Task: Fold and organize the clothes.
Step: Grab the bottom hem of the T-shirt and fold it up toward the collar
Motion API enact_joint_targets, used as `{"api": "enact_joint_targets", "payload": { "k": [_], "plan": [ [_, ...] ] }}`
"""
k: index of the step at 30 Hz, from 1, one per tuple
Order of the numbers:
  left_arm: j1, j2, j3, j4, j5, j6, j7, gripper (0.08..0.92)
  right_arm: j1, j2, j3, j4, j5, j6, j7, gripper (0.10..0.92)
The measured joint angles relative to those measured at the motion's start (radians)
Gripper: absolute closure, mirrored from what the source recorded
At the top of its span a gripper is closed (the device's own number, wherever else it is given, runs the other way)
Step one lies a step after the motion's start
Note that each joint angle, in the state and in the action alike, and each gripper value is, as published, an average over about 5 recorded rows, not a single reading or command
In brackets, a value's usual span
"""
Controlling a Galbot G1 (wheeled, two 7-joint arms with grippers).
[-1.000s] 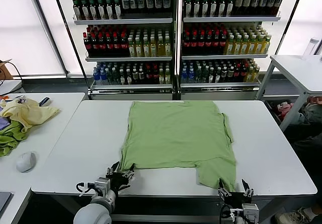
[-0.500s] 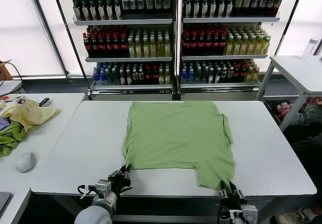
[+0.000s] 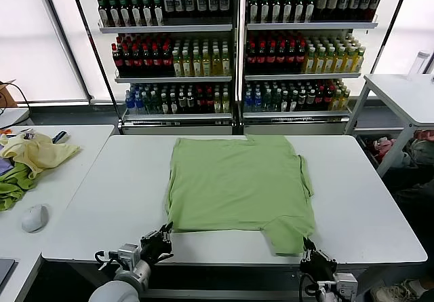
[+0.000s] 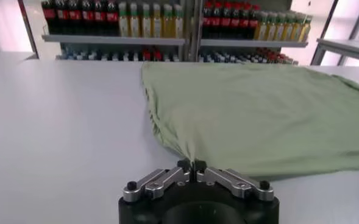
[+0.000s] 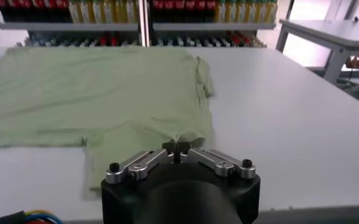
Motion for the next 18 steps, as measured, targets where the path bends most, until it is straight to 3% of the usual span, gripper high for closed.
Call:
{"api": "enact_joint_targets", "payload": {
  "k": [9, 18],
  "plan": [
    [-0.024, 0.054, -0.011, -0.027, -0.043, -0.016, 0.016, 0.901, 0.102, -0.053, 0.011, -0.031, 0.038, 0.007, -0.008, 0.903],
    [-0.122, 0.097, 0.016, 0.037, -0.079, -0.020, 0.020, 0.901, 0.284, -0.107, -0.015, -0.148, 0.071, 0.001, -0.013, 0.903]
  ]
}}
